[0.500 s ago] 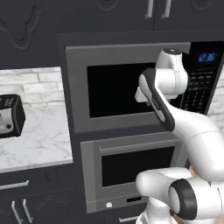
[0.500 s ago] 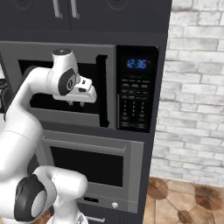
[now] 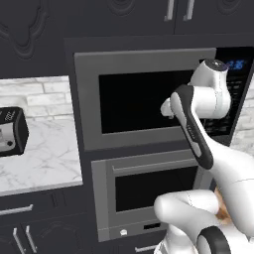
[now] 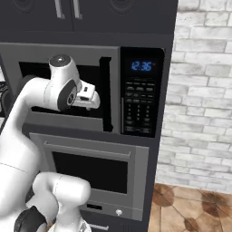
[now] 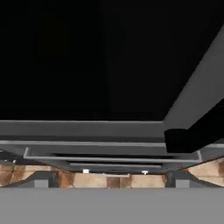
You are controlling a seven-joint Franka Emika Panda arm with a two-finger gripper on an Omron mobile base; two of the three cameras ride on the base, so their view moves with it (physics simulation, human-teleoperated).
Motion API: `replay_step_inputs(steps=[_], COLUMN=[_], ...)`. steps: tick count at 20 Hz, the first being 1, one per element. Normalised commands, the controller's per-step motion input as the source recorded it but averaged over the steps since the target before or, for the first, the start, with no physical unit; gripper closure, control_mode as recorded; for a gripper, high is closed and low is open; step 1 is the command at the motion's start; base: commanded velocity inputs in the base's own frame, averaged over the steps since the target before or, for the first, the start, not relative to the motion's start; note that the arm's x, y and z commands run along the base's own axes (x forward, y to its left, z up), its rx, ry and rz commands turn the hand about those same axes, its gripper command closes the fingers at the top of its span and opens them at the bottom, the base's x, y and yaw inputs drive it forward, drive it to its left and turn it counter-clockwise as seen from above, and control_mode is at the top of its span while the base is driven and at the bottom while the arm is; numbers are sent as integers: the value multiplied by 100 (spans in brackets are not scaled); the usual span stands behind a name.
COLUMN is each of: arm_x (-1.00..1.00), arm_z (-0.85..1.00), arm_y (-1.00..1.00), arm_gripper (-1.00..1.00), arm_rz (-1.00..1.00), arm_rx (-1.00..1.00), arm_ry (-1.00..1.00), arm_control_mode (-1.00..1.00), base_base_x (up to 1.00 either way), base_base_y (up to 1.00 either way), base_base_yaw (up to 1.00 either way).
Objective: Retrieve the reheated potato from the microwave, then place the potato, cheese, and condiment on the cutting board.
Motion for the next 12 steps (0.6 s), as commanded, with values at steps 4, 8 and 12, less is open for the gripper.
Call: replay_step_inputs(steps=[4, 8, 12], arm_x=[-35, -22, -3], arm_z=[14, 24, 30], arm_y=[-32, -43, -47], arm_gripper=[-100, -100, -100], arm_rz=[-4, 0, -2], arm_rx=[8, 1, 0], arm_ry=[-30, -21, -3], arm_control_mode=[-100, -100, -100], base_base_x=[0, 0, 0], base_base_y=[0, 0, 0], base_base_yaw=[0, 0, 0])
